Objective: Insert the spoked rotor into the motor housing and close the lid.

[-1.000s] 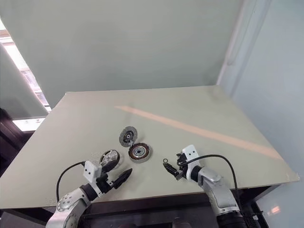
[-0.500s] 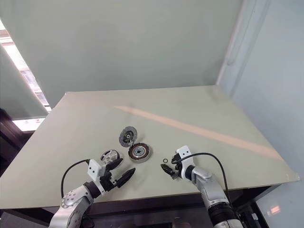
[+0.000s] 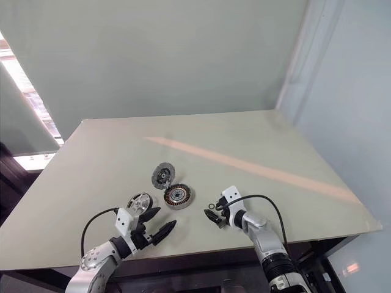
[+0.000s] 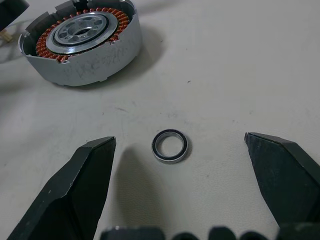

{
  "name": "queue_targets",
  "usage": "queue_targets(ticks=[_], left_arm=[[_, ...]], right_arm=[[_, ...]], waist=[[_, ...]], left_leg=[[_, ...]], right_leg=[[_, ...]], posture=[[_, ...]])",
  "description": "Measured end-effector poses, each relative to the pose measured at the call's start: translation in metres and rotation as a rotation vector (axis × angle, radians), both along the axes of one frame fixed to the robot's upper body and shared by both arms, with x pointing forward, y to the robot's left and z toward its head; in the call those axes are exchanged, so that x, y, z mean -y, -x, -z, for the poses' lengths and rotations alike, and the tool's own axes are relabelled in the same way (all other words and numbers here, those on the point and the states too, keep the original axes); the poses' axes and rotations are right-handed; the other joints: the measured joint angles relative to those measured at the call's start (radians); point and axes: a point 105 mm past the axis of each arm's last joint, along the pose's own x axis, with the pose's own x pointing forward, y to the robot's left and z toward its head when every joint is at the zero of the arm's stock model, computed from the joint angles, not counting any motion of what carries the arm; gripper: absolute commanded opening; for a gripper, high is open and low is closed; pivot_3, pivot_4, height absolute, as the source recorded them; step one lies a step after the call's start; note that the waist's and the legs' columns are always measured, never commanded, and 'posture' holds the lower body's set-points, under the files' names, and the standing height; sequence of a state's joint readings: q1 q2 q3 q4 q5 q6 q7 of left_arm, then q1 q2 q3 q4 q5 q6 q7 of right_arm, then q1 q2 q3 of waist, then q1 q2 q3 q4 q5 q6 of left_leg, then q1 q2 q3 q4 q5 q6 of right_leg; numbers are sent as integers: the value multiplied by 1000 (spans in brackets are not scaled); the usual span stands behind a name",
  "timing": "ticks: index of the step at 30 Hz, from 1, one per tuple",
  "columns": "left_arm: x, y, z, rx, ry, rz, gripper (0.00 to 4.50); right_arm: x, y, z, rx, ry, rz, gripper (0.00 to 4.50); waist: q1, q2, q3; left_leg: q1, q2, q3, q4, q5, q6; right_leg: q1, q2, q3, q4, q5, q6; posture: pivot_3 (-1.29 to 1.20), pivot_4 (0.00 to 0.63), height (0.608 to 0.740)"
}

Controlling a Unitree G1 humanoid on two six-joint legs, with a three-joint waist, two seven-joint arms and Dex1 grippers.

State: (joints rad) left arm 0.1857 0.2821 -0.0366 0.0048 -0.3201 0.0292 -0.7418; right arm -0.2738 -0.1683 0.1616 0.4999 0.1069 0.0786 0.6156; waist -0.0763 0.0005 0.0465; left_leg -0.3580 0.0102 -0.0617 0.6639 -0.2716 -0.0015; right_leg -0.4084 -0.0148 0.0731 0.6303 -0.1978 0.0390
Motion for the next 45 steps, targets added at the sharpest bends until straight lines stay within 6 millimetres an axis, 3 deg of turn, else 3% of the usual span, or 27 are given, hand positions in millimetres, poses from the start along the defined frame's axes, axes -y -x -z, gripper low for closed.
queue_targets(ticks=[8, 9, 11, 20, 31, 39, 45], left_arm=[[4, 2, 3, -7, -16, 24, 4436], [4, 2, 3, -7, -16, 25, 4479], [5, 2, 3, -6, -17, 28, 4500], [5, 1, 4, -7, -20, 30, 4500], [6, 1, 7, -9, -20, 32, 4500], [5, 1, 7, -9, -20, 31, 4500], [5, 1, 6, -4, -22, 29, 4500]], right_arm=[[-3, -1, 1, 14, 28, -20, 4500], [-4, -1, 1, 16, 29, -22, 4328], [-4, -1, 2, 18, 30, -21, 3924], [-5, -3, 2, 27, 41, -19, 733], [-8, -4, 0, 34, 18, -15, 722], [-16, -12, -37, 93, -50, -14, 722], [-33, -9, -47, 62, -55, -62, 722]], waist=[[-5, 0, 0], [-6, 0, 0], [-6, 0, 0], [-6, 0, 0], [-5, 1, 0], [-5, 1, 0], [-5, 1, 0]], left_leg=[[0, 0, 0, 0, 0, 0], [0, 0, 0, 0, 0, 0], [0, 0, 0, 0, 0, 0], [0, 0, 0, -1, 0, 0], [0, 0, 0, -1, 0, 0], [0, 0, -1, -1, 0, 0], [-1, 0, -1, -1, 0, 0]], right_leg=[[0, 0, 0, 1, 0, 0], [0, 0, 0, 1, 0, 0], [0, 0, 0, 1, 0, 0], [-1, 0, 0, 1, 0, 0], [-1, 0, 0, 1, 0, 0], [-1, 0, 0, 1, 0, 0], [-1, 0, 0, 0, 0, 0]], posture=[[0, 0, 740], [0, 0, 740], [0, 0, 740], [0, 0, 740], [0, 0, 740], [0, 0, 740], [0, 0, 740]])
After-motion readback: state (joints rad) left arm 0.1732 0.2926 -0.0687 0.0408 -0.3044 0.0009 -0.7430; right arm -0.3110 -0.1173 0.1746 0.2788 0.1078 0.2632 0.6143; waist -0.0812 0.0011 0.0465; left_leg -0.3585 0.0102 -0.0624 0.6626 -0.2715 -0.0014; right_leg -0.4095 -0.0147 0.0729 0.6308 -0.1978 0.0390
